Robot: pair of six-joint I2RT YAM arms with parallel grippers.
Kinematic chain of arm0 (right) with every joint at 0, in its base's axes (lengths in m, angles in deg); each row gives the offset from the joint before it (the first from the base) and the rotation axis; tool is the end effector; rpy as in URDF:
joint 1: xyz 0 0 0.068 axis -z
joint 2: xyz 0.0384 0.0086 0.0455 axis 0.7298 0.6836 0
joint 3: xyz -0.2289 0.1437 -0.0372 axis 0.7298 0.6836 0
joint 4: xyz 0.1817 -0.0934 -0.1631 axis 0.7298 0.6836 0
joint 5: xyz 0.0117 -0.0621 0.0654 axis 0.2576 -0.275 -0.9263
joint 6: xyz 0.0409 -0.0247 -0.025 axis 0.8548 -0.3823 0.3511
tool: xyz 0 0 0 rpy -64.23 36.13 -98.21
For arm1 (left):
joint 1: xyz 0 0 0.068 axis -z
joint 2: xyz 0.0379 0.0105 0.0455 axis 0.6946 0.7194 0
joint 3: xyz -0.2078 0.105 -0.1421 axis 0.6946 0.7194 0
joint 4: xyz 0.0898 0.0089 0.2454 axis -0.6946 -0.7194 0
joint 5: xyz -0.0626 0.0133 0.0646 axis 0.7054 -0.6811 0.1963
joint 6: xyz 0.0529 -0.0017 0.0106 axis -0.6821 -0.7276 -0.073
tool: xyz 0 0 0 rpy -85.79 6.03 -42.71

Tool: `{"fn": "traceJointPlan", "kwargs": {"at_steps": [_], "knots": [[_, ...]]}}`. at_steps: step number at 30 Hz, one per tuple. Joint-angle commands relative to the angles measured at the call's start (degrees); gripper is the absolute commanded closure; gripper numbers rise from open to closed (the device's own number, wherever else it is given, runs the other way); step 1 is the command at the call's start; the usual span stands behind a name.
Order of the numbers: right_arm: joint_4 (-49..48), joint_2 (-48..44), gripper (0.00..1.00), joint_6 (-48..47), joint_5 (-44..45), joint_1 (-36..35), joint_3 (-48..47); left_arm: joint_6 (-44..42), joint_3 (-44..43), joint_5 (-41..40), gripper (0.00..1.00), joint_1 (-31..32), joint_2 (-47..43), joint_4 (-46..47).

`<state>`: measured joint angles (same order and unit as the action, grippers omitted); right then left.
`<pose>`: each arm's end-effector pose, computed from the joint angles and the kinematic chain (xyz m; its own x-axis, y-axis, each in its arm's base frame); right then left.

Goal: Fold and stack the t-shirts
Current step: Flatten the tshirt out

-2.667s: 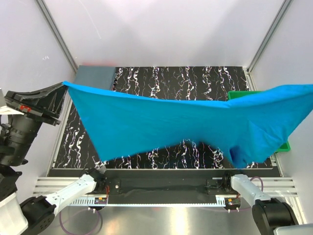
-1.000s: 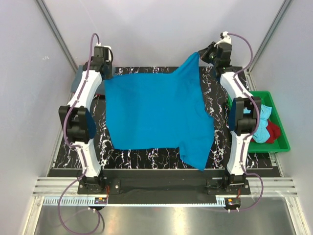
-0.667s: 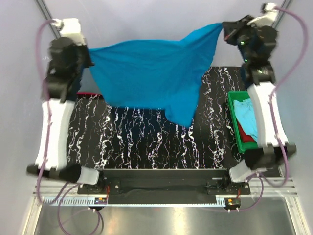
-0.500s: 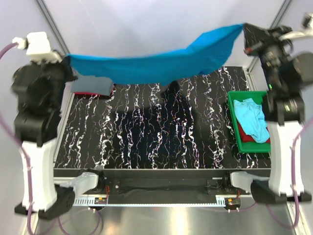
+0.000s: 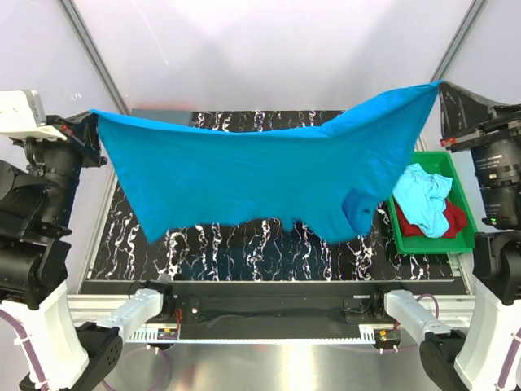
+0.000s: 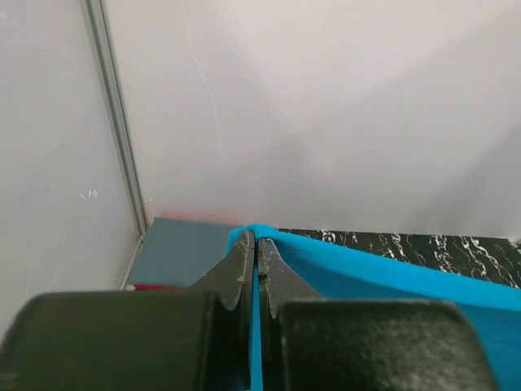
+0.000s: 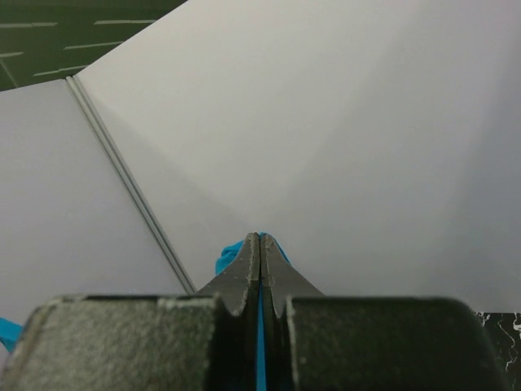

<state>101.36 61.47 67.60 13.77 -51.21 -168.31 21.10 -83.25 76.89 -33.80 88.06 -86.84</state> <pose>0.0592 0.0091 0.6074 0.3384 0.4461 -0.8285 -0.3676 0.8732 0.3201 0.0569 -0.0048 0.5889 0.1634 -0.0942 -0.9821 0.0364 0.9953 -0.0894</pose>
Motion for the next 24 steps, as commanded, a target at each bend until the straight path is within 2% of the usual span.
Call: {"fn": "traceJointPlan", "kwargs": {"at_steps": [1,7,8,11,14,15,16,19,21,22,24], "knots": [[0.2,4.2,1.00,-1.5,1.7,0.2,-4.4,0.3,-2.6,1.7,1.00,0.0,1.3,0.1],[-0.5,18.8,1.00,-5.8,2.5,0.2,-10.9,-3.4,-2.0,-0.9,1.00,0.0,11.6,-0.1],[-1.1,20.8,1.00,-6.4,2.0,0.2,-10.5,-3.4,-1.4,-3.9,1.00,0.0,14.4,0.3],[-5.5,27.7,1.00,-7.5,-0.1,0.2,-5.7,-5.6,2.5,-6.2,1.00,-0.4,21.5,1.2],[-17.6,33.0,1.00,-7.4,-3.3,0.2,4.9,-6.9,6.8,-4.2,1.00,-1.7,29.5,3.8],[-26.6,35.5,1.00,-6.7,-4.0,0.2,8.0,-7.0,8.6,-4.0,1.00,-2.5,31.6,4.3],[-30.4,36.9,1.00,-6.2,-4.5,0.2,13.0,-6.9,9.0,-3.8,1.00,-2.9,35.9,4.6],[-41.5,44.5,1.00,-4.5,-5.3,0.2,18.4,-5.5,10.8,-1.8,1.00,-5.5,43.3,7.6],[-44.1,49.7,1.00,-3.0,-6.5,0.4,17.8,-5.0,10.8,4.9,1.00,-8.0,47.0,9.4],[-44.3,56.9,1.00,-2.7,-9.7,0.4,14.2,-4.4,9.2,7.2,1.00,-8.9,52.1,8.4],[-43.5,66.8,1.00,-0.7,-11.1,0.4,9.4,-4.4,5.1,8.5,1.00,-10.0,57.0,7.8]]}}
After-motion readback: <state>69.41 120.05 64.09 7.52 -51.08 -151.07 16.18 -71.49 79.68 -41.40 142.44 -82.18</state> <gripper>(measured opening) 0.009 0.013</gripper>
